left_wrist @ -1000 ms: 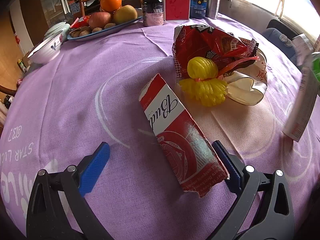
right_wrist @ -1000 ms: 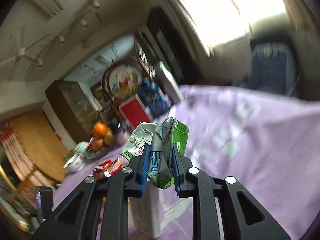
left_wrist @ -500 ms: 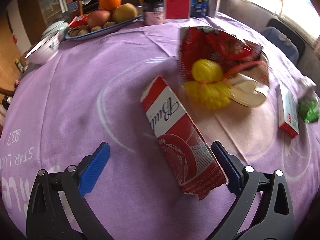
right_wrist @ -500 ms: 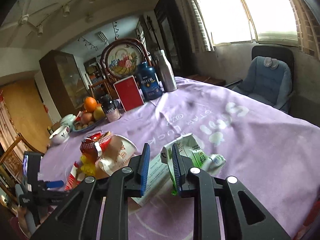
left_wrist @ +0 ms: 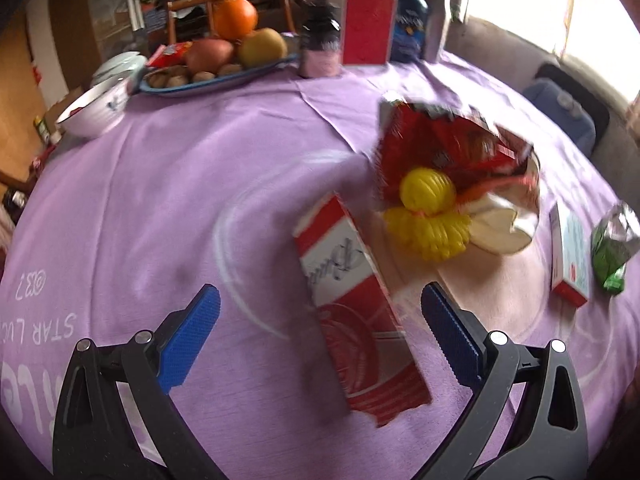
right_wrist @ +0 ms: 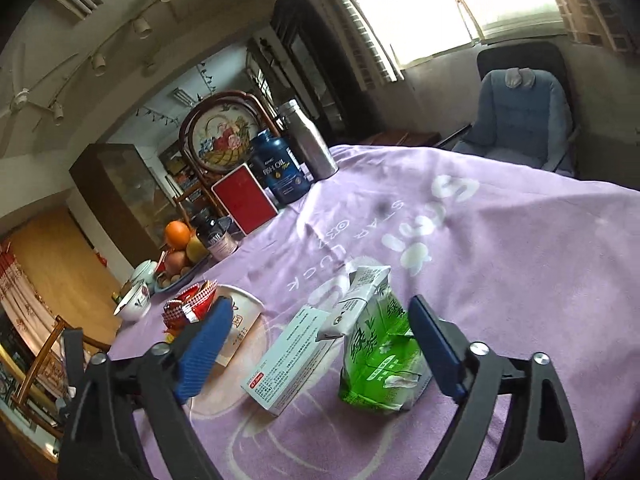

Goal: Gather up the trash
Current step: 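Grasp the green packet with the right tool while the left tool grasps the Bud carton, then carry the Bud carton and green packet to the red wastebasket with both tools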

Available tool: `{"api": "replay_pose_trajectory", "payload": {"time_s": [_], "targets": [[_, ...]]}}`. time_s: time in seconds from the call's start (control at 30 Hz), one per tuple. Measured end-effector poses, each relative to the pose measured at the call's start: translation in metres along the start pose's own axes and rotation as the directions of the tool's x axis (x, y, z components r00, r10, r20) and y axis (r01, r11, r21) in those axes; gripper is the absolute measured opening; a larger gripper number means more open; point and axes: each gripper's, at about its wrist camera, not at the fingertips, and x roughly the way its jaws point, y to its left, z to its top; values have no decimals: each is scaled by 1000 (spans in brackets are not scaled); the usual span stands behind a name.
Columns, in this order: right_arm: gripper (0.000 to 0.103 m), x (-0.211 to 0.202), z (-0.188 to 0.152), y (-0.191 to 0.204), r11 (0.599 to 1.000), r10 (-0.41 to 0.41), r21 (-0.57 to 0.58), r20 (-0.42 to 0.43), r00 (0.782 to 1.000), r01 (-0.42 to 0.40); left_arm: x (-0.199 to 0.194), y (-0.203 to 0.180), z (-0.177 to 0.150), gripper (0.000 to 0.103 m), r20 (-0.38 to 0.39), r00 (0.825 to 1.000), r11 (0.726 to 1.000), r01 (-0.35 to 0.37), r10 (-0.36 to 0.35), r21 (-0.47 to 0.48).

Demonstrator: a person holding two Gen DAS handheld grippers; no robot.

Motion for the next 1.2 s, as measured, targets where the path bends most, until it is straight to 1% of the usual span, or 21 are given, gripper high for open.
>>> {"api": "replay_pose_trajectory", "payload": {"time_s": [0.07,0.1,0.13,0.17,0.2,0.23,0.3,0.4,0.5,0.6,0.8,0.93,1.0,1.13,1.2], "targets": [[90,0,1,-2,1000,2,14,3,1000,-3,4,-3,-2,97,-20,1000,1000,-2,2,8],[90,0,1,-4,1000,8,21,2,1000,-8,6,-2,-2,95,-29,1000,1000,-7,8,7],[90,1,2,-5,1000,14,28,0,1000,-14,7,0,-2,88,-35,999,1000,-11,11,2],[90,1,2,-7,999,16,34,-1,1000,-16,8,1,-3,85,-33,999,1000,-22,22,-2],[90,2,2,-9,999,19,44,-6,1000,-19,6,2,-3,75,-24,999,1000,-30,30,0],[90,3,2,-10,998,24,52,-11,1000,-23,4,1,-3,61,-15,999,1000,-29,29,7],[91,4,2,-13,997,28,68,-16,999,-27,0,-1,-4,43,-1,1000,999,-24,24,28],[92,3,1,-16,996,24,85,-16,1000,-22,-3,3,-3,43,8,999,999,-45,45,18],[93,5,1,-18,996,15,91,-28,1000,-12,-5,18,0,43,3,999,999,-37,37,-36],[94,8,1,-16,996,10,85,-41,999,-7,-4,24,0,43,-3,1000,998,-30,30,-60],[96,9,1,-19,995,-13,98,-47,999,18,-1,19,-3,45,-11,998,997,-60,59,-44],[97,8,-2,-19,994,-53,97,-59,997,58,-1,16,-4,45,-7,997,997,-77,77,-29],[97,10,-5,-20,992,-74,96,-93,993,83,-1,16,-4,46,-7,997,997,-77,77,-29],[97,23,-8,-31,983,-67,155,-186,980,97,-1,17,-4,46,-9,997,997,-76,75,-31],[97,27,-9,-29,984,-82,140,-202,976,111,-1,17,-4,49,-10,997,996,-82,82,-33]]}}
